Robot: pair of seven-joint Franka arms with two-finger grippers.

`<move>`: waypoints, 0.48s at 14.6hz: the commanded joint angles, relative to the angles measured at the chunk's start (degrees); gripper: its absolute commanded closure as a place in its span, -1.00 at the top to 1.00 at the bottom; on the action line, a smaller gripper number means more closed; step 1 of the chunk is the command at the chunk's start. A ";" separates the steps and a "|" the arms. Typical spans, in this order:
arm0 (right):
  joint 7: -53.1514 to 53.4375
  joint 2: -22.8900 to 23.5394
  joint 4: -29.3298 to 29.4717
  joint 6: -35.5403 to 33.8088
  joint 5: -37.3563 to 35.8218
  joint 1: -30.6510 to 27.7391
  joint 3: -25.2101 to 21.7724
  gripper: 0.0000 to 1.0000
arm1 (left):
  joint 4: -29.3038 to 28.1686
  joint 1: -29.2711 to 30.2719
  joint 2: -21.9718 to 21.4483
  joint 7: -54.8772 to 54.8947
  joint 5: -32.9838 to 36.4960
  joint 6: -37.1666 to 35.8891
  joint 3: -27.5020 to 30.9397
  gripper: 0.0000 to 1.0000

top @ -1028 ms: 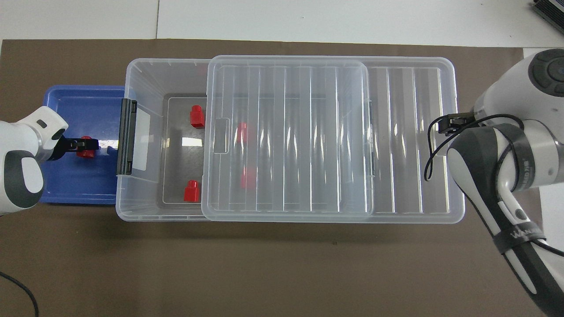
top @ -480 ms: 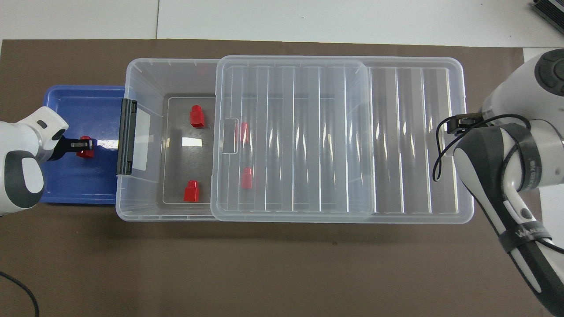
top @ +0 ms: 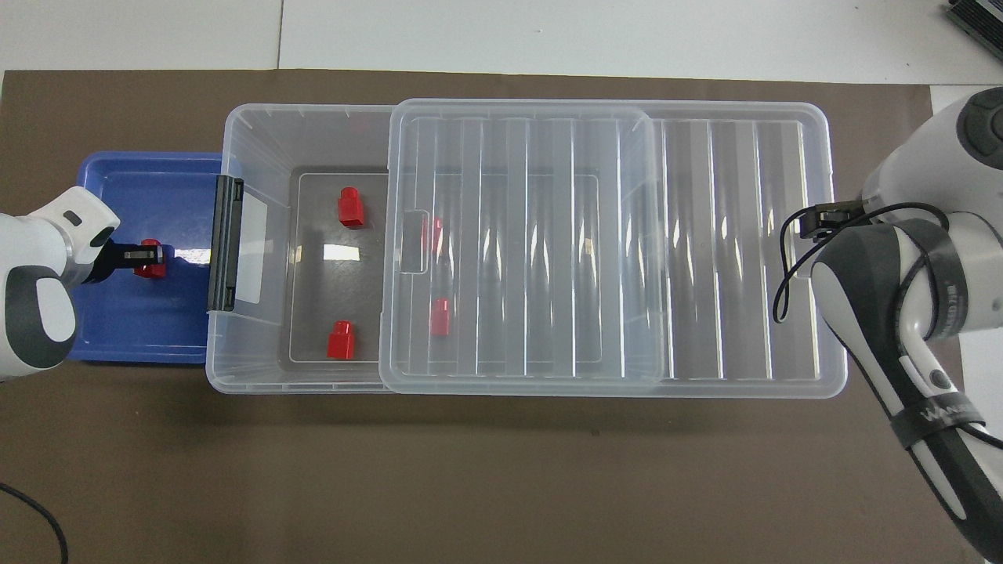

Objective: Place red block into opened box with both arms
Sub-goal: 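Lift the red block out of the blue tray with the left gripper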

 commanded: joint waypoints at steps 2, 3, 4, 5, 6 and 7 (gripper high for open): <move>-0.68 -1.42 0.45 -1.00 -0.11 -0.28 0.76 1.00 | 8.19 -0.24 -1.02 0.29 0.74 -12.62 -0.11 -1.00; -0.68 -2.38 0.62 -1.00 1.11 -0.28 0.85 1.00 | 10.21 -0.33 -1.28 0.11 0.74 -16.05 -0.11 -1.00; -0.68 -3.35 0.71 -1.09 3.04 -0.28 0.85 1.00 | 12.58 -0.42 -1.98 -0.24 0.74 -19.74 -0.20 -1.00; -0.68 -4.32 0.71 -1.09 5.41 -0.36 0.85 1.00 | 15.74 -1.29 -2.25 -1.28 0.74 -24.56 -0.20 -1.00; -0.68 -5.29 0.71 -1.26 7.00 -0.45 0.85 1.00 | 19.60 -2.08 -2.60 -2.60 0.74 -29.83 -0.20 -1.00; -0.68 -6.16 0.80 -1.70 8.23 -0.54 0.85 1.00 | 23.64 -2.87 -2.69 -4.79 0.74 -35.10 -0.28 -1.00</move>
